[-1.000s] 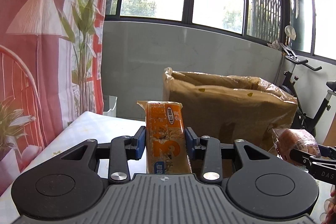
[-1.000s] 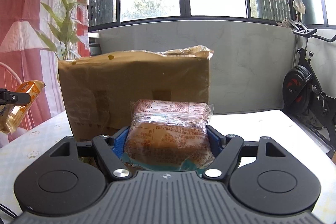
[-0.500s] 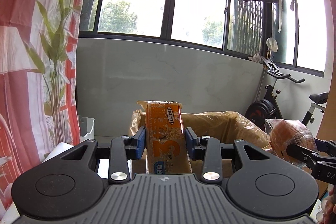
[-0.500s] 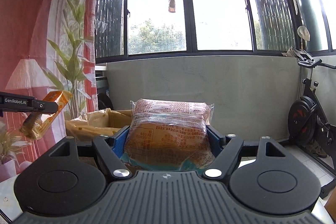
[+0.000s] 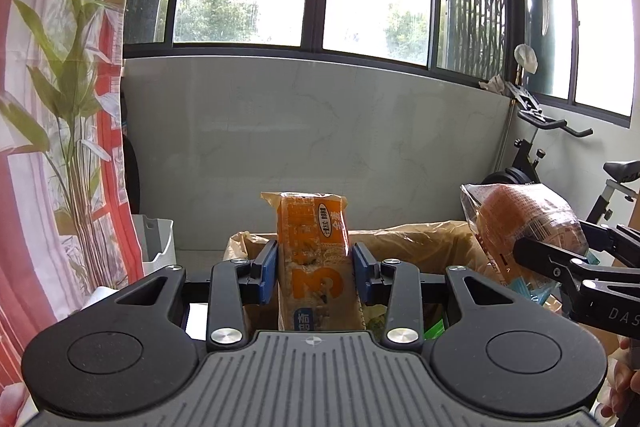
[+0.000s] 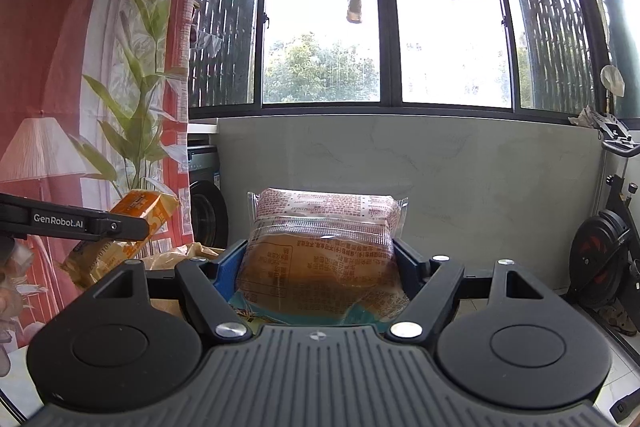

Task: Organize snacks
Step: 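Open both tools to drop the pastry and biscuit pack into the box, then move both open tools back down to the snack pile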

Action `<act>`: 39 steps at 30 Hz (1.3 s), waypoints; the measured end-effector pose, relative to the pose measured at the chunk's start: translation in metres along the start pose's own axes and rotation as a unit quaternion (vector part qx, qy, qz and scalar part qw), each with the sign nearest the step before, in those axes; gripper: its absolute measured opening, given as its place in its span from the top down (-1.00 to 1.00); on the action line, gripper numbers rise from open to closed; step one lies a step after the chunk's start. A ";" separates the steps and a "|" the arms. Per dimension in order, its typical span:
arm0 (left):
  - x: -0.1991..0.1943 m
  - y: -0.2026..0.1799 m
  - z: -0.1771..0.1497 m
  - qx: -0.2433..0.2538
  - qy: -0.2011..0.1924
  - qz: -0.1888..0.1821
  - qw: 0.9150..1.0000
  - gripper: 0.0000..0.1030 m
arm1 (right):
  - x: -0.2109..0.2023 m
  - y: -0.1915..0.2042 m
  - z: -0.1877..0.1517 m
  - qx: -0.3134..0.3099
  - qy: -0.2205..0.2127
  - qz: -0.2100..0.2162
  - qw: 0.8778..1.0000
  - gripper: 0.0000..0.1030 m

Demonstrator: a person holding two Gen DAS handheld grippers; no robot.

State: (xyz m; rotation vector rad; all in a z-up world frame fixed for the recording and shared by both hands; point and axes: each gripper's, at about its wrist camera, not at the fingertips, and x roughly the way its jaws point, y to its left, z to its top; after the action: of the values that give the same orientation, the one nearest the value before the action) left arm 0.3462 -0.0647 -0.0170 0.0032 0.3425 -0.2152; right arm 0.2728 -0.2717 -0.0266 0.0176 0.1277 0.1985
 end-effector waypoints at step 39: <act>-0.033 0.043 -0.028 -0.029 0.042 0.034 0.998 -0.25 | 0.004 -0.025 -0.017 0.082 0.067 0.000 0.994 -0.70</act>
State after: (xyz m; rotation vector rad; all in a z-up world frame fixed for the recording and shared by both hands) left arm 0.3151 -0.0143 -0.0341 -0.0342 0.4308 -0.1370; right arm 0.2792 -0.2957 -0.0445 0.1684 0.2771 0.1894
